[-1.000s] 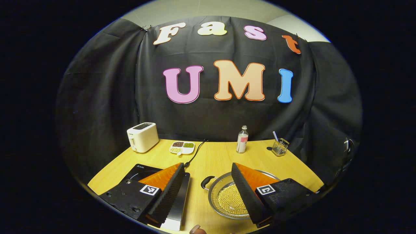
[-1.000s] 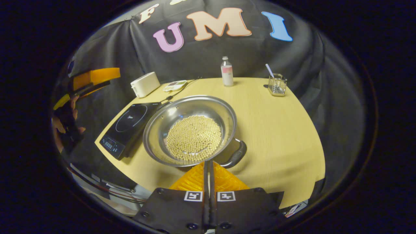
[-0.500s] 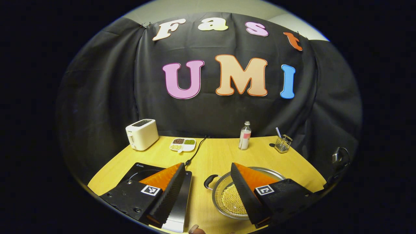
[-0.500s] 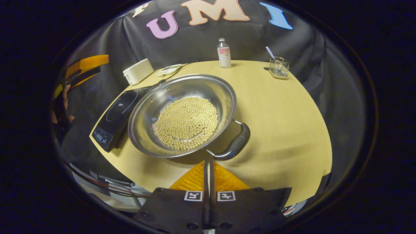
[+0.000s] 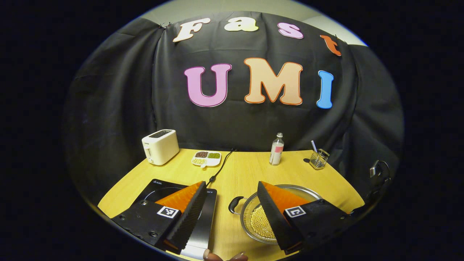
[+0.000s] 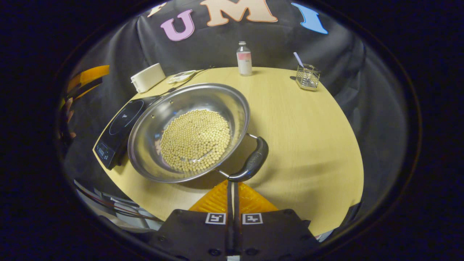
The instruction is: First push the handle of the pot to place it horizontally, then grasp the pot with both hands and set it on the induction cooktop.
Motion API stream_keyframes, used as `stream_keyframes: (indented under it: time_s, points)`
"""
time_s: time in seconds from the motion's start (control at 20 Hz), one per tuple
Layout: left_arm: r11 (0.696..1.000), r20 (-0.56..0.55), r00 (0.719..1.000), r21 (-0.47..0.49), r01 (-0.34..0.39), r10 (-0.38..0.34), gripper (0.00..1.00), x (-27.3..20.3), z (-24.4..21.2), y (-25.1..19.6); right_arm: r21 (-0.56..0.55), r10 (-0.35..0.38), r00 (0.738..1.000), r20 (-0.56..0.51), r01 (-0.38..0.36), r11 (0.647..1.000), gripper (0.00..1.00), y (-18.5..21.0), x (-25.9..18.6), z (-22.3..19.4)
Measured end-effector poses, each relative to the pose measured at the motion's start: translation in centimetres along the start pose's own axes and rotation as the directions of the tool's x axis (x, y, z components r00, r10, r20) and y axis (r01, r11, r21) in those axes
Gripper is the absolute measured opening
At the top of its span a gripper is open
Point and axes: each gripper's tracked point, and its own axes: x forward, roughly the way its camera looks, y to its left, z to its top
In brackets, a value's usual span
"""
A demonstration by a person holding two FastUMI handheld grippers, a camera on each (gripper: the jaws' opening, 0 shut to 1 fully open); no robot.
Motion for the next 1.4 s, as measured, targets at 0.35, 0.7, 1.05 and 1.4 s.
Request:
stream_keyframes:
  time_s: [0.35, 0.7, 1.05, 1.4]
  points:
    - [1.000, -0.019, 1.000, 0.000, 0.000, 0.000, 0.91, 0.3, -0.6, 0.2, -0.009, -0.017, 1.000, 0.002, 0.017, 1.000, 0.02, -1.8, 1.3, 1.2]
    - [1.000, -0.040, 0.999, -0.007, -0.014, 0.014, 0.91, 0.3, -1.4, 0.8, -0.024, -0.028, 1.000, 0.012, 0.028, 0.999, 0.02, -3.0, 2.3, 2.4]
    - [1.000, -0.060, 0.998, -0.020, -0.012, 0.010, 0.91, 0.6, -1.8, 0.7, -0.029, -0.033, 0.999, 0.019, 0.034, 0.999, 0.02, -3.7, 3.1, 3.2]
    - [1.000, -0.063, 0.998, -0.019, -0.016, 0.014, 0.91, 0.8, -2.0, 0.9, -0.033, -0.033, 0.999, 0.020, 0.034, 0.999, 0.02, -4.0, 3.4, 3.6]
